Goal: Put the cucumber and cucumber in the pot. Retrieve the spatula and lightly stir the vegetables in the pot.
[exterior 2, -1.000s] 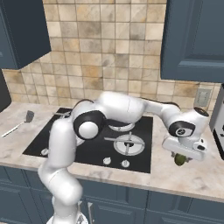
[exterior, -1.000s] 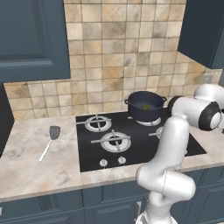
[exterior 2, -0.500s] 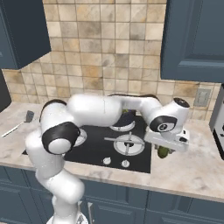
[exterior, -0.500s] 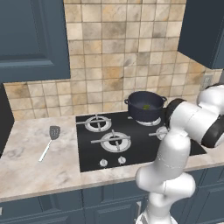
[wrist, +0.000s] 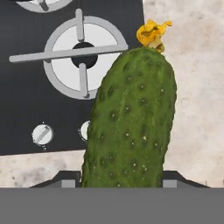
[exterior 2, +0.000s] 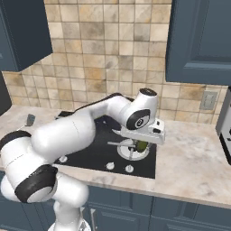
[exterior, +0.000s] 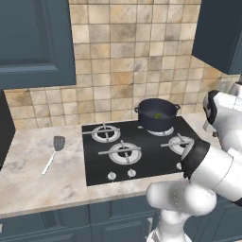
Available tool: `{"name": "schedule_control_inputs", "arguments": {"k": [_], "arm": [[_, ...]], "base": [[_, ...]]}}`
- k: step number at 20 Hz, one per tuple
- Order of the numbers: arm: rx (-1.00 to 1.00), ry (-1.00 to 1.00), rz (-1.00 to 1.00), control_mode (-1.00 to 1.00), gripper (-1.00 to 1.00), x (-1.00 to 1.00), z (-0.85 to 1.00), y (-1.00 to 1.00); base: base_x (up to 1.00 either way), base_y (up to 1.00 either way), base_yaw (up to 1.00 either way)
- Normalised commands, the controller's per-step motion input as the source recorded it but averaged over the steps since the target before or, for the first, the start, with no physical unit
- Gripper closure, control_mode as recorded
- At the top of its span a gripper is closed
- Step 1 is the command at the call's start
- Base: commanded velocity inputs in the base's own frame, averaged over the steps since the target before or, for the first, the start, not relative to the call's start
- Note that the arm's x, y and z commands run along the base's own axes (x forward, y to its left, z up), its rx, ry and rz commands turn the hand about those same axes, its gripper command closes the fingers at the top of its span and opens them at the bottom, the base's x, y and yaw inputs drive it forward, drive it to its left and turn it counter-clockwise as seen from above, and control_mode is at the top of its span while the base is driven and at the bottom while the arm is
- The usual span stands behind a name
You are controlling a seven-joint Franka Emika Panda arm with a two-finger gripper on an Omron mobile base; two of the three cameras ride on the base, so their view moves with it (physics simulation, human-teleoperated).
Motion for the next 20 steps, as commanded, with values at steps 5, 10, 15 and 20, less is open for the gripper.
{"name": "schedule_control_inputs", "arguments": {"k": [5,10,15,20], "arm": [[-0.02,0.0,-0.02,-1.0,1.0,0.12,0.61,0.81],[0.0,0.0,-0.07,-1.0,1.0,0.38,0.52,0.74],[0.0,0.01,-0.14,-1.0,1.0,0.62,0.35,0.64],[0.0,0.08,-0.16,-1.0,1.0,0.83,0.14,0.46]], "base": [[0.0,0.0,0.0],[0.0,0.0,0.0],[0.0,0.0,0.0],[0.0,0.0,0.0]]}}
